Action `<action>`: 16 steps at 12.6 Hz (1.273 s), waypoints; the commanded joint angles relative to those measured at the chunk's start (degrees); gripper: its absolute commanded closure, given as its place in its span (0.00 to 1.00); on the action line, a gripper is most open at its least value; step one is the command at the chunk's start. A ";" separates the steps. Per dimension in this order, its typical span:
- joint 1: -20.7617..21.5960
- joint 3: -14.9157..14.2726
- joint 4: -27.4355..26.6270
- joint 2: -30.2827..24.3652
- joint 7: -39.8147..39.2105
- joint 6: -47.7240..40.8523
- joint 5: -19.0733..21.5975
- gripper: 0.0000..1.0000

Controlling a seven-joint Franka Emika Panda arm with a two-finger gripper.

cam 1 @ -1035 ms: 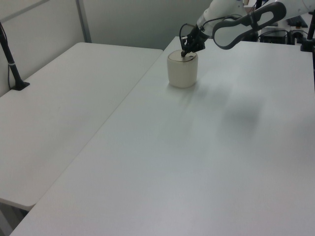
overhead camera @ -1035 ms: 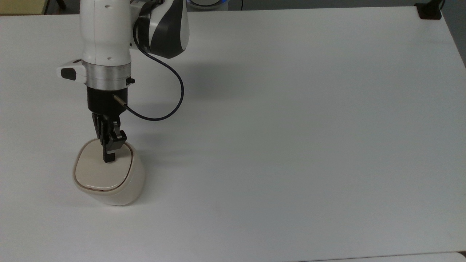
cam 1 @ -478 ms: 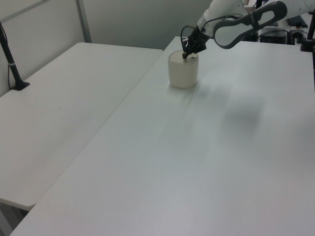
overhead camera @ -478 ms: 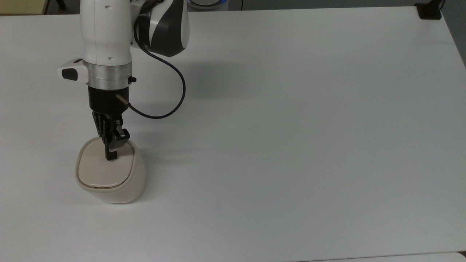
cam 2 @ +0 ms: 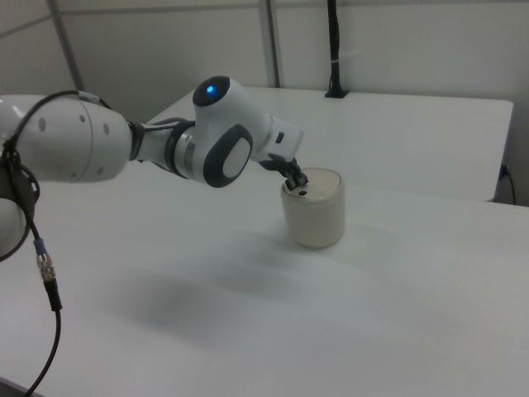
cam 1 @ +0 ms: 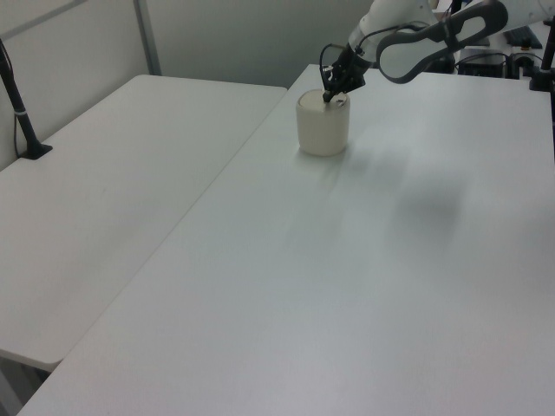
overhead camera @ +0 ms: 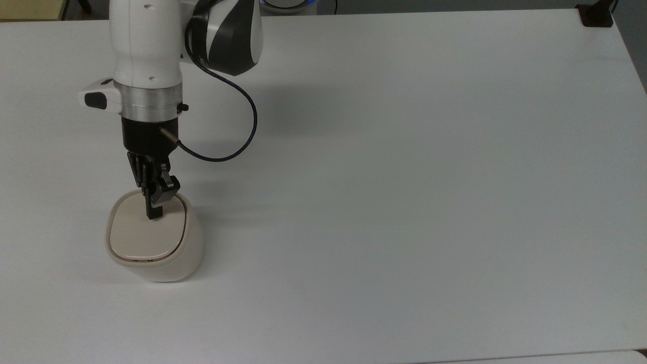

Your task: Close the trash bin

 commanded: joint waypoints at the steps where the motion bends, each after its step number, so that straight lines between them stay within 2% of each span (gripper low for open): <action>1: -0.14 0.48 -3.04 -10.58 -1.55 -12.59 0.94 1.00; 4: 0.30 1.88 -3.04 -17.17 -1.72 -23.58 1.03 0.98; 5: 1.00 1.97 -3.04 -19.98 -1.90 -29.09 1.03 0.81; 8: 3.54 2.06 -3.13 -24.82 -3.65 -38.96 1.03 0.19; 9: 4.77 2.06 -3.30 -26.32 -4.00 -41.52 1.03 0.06; 10: 6.61 2.06 -3.48 -28.07 -4.27 -44.06 0.94 0.00; 13: 11.01 1.27 -3.22 -29.32 -10.92 -49.52 0.68 0.00; 14: 11.98 1.27 -3.39 -29.41 -15.74 -51.71 0.24 0.00; 16: 12.26 1.18 -3.22 -29.59 -31.44 -54.37 0.06 0.00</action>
